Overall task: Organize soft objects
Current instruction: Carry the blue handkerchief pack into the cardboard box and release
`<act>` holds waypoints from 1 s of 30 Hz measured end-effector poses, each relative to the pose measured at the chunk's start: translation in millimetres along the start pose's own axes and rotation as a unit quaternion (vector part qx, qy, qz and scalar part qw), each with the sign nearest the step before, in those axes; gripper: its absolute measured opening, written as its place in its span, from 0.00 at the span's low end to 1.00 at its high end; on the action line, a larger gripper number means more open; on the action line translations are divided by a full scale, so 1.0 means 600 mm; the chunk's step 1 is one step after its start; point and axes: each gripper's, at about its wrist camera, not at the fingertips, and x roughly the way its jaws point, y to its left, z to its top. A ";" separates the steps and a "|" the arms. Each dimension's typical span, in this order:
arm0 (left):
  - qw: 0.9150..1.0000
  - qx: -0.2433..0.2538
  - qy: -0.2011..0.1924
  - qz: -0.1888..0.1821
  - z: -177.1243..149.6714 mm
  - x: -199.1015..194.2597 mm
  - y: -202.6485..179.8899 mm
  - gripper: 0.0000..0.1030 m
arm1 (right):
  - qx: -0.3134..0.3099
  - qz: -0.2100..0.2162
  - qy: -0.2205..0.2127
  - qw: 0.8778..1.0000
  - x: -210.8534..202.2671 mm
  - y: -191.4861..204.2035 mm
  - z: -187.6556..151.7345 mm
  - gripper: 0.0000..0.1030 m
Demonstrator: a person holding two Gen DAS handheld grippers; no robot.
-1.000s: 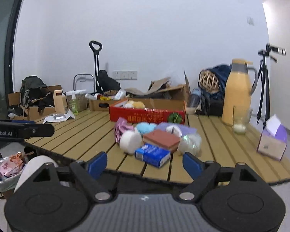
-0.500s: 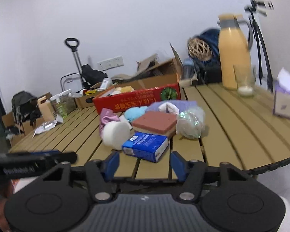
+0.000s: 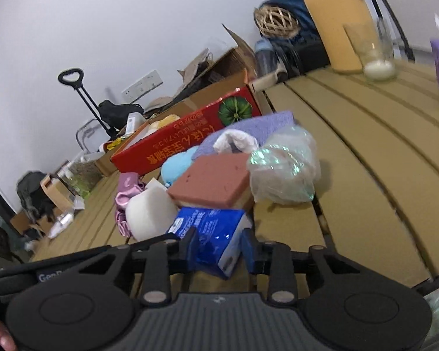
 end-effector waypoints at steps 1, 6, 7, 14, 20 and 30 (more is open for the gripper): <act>1.000 -0.001 0.002 0.000 -0.001 0.000 -0.001 0.29 | 0.001 0.000 0.000 1.000 0.000 0.000 0.001 0.27; 1.000 -0.003 0.006 0.000 -0.007 -0.010 -0.010 0.27 | -0.012 -0.006 -0.002 1.000 -0.005 0.006 0.002 0.24; 1.000 -0.005 0.007 0.001 -0.008 -0.012 -0.012 0.27 | -0.013 -0.007 -0.003 1.000 -0.008 0.009 0.001 0.23; 0.999 0.020 -0.043 -0.003 0.000 -0.076 -0.049 0.27 | -0.061 0.006 -0.046 0.997 -0.064 0.054 0.022 0.23; 0.994 0.030 -0.103 -0.010 0.150 -0.106 -0.047 0.27 | -0.112 0.054 -0.074 0.989 -0.035 0.119 0.178 0.23; 0.995 -0.037 -0.062 0.070 0.466 0.084 0.162 0.27 | -0.119 0.062 0.056 0.989 0.363 0.204 0.450 0.23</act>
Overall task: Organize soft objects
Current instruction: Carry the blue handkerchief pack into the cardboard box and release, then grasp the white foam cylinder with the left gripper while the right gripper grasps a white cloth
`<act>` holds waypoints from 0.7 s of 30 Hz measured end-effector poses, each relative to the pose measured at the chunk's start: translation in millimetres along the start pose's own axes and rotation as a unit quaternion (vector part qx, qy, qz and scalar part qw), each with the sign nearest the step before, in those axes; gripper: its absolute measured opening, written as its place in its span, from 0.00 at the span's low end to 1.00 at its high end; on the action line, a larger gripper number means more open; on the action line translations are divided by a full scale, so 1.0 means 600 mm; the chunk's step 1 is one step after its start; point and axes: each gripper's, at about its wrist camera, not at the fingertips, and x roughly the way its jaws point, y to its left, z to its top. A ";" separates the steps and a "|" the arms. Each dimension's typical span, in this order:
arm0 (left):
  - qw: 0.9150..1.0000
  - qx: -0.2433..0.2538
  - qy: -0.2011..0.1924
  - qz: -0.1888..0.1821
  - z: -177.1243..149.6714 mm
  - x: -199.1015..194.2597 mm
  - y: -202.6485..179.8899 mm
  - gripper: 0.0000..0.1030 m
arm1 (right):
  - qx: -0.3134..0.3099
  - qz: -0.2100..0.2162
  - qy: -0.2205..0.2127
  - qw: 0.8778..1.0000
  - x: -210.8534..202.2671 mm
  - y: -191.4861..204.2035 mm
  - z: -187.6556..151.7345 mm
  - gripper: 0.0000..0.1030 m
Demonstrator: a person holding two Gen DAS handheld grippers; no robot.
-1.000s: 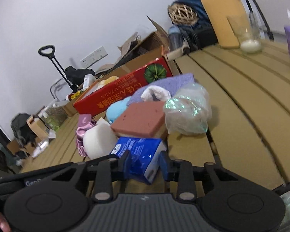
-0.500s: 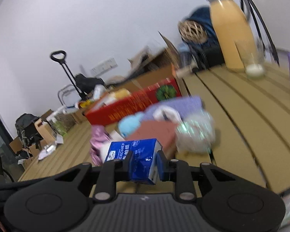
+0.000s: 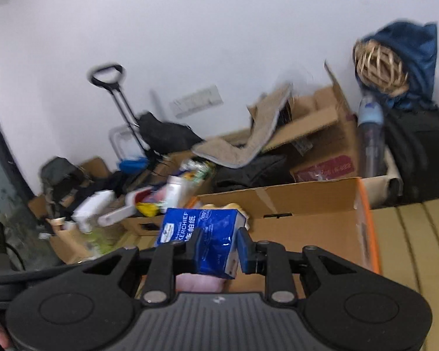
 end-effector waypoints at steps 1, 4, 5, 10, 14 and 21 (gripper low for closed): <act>1.000 -0.003 0.012 0.006 0.012 0.030 0.017 0.27 | 0.009 -0.005 0.011 1.000 0.036 -0.006 0.008 0.23; 0.998 -0.019 0.047 0.035 0.026 0.105 0.065 0.26 | 0.034 -0.018 0.055 0.998 0.142 -0.027 0.020 0.23; 0.997 -0.008 0.055 0.048 0.025 0.122 0.073 0.27 | 0.036 -0.023 0.075 0.996 0.173 -0.033 0.019 0.23; 0.997 0.025 0.052 0.054 0.021 0.131 0.093 0.28 | 0.012 -0.069 0.129 0.989 0.260 -0.040 -0.009 0.22; 0.997 0.033 0.030 0.062 0.034 0.093 0.093 0.30 | -0.002 -0.035 0.129 0.991 0.247 -0.032 -0.012 0.22; 0.995 0.063 -0.004 0.079 0.048 -0.048 0.046 0.44 | -0.030 -0.038 0.075 0.996 0.078 0.017 0.036 0.22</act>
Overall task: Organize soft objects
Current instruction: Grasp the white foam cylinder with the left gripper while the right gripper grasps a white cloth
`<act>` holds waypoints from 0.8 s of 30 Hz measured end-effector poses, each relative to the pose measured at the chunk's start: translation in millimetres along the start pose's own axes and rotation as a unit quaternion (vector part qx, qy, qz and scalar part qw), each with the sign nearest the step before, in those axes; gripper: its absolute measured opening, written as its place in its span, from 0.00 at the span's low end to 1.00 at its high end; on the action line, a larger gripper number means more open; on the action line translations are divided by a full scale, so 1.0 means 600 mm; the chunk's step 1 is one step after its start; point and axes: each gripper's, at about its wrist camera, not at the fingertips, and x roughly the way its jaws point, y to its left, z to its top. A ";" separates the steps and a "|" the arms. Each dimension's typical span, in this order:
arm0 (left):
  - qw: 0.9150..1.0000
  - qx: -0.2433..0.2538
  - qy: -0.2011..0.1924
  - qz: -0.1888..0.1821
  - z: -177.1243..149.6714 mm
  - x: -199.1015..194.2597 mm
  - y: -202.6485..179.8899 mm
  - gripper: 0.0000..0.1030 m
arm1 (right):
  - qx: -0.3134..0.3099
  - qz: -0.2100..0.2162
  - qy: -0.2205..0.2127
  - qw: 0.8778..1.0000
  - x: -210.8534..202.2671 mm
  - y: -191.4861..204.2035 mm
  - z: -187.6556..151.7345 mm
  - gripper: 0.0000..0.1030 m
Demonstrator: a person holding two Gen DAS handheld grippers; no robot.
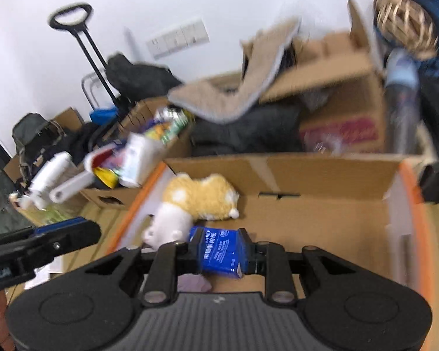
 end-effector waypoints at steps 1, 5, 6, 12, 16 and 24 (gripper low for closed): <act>1.000 0.007 -0.006 0.003 -0.001 -0.028 -0.006 0.47 | -0.006 -0.003 -0.009 1.000 -0.036 0.004 -0.002 0.23; 0.999 0.034 -0.016 0.018 -0.040 -0.126 -0.029 0.60 | -0.035 -0.020 -0.050 0.998 -0.194 0.019 -0.035 0.28; 0.999 0.040 -0.019 0.020 -0.055 -0.150 -0.034 0.63 | -0.045 -0.024 -0.061 0.997 -0.234 0.022 -0.051 0.34; 0.994 0.076 -0.079 0.014 -0.192 -0.308 -0.064 0.74 | -0.091 -0.063 -0.127 0.986 -0.442 0.044 -0.216 0.42; 0.984 0.105 -0.142 0.031 -0.312 -0.396 -0.092 0.86 | -0.124 -0.100 -0.164 0.974 -0.519 0.068 -0.359 0.51; 0.980 0.111 -0.158 0.041 -0.491 -0.509 -0.115 0.91 | -0.094 -0.108 -0.178 0.974 -0.575 0.110 -0.582 0.57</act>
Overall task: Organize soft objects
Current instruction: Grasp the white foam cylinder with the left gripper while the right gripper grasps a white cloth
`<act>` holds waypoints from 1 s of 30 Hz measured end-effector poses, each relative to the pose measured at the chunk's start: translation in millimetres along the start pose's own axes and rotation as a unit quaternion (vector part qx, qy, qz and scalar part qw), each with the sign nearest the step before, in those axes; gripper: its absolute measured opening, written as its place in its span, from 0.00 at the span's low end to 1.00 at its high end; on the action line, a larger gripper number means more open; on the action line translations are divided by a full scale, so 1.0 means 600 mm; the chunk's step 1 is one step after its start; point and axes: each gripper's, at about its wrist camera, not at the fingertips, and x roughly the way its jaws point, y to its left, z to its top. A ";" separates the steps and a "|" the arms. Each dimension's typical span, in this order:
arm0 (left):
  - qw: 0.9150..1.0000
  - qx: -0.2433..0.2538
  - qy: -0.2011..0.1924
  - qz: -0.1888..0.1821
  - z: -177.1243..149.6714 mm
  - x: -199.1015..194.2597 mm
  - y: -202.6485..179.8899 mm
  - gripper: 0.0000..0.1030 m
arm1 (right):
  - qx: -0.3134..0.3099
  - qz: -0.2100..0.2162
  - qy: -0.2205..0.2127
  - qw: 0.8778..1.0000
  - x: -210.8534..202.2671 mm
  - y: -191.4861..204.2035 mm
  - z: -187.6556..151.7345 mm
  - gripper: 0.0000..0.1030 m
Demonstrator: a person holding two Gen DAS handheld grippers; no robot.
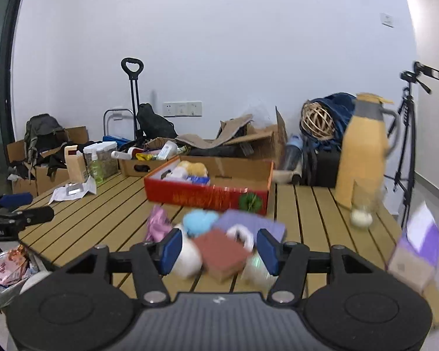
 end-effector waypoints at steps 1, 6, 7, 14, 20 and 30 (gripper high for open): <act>1.000 0.001 0.001 0.000 -0.011 -0.016 -0.003 0.92 | 0.004 0.007 0.000 1.000 -0.011 0.010 -0.015 0.57; 1.000 0.014 0.012 -0.014 -0.041 -0.049 -0.016 0.93 | -0.002 0.038 0.011 0.999 -0.034 0.053 -0.064 0.59; 1.000 0.017 0.013 -0.015 -0.045 -0.050 -0.018 0.93 | -0.004 0.042 0.017 0.999 -0.032 0.058 -0.070 0.59; 0.999 0.000 0.040 -0.022 -0.053 -0.003 -0.024 0.93 | 0.008 0.028 0.032 0.999 -0.003 0.053 -0.088 0.59; 0.997 -0.001 0.054 -0.057 -0.054 0.077 -0.074 0.84 | 0.061 -0.015 0.032 0.997 0.048 -0.015 -0.091 0.59; 0.991 0.090 0.088 -0.052 -0.041 0.297 -0.192 0.69 | 0.087 -0.017 0.022 0.996 0.182 -0.093 -0.039 0.58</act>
